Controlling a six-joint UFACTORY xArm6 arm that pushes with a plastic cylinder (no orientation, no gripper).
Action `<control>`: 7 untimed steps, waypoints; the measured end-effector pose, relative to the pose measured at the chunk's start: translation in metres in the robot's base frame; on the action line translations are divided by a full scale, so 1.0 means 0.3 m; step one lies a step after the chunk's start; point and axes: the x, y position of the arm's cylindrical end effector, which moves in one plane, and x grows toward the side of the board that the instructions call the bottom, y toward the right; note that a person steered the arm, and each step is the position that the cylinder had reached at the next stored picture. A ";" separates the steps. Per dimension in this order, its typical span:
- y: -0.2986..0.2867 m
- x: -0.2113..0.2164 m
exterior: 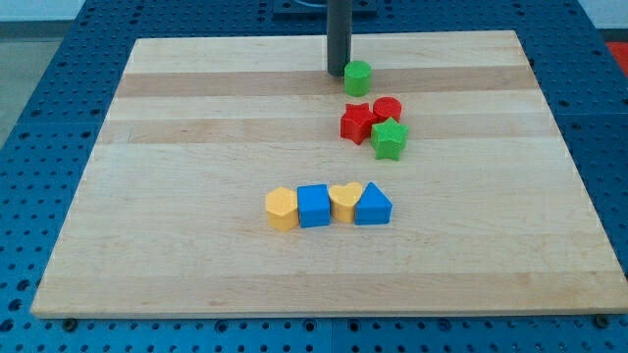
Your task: Slide the green circle above the red circle
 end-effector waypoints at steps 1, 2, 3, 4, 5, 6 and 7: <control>0.001 0.085; 0.001 0.149; 0.001 0.124; 0.002 0.075; 0.070 0.035; 0.136 0.001; 0.195 -0.012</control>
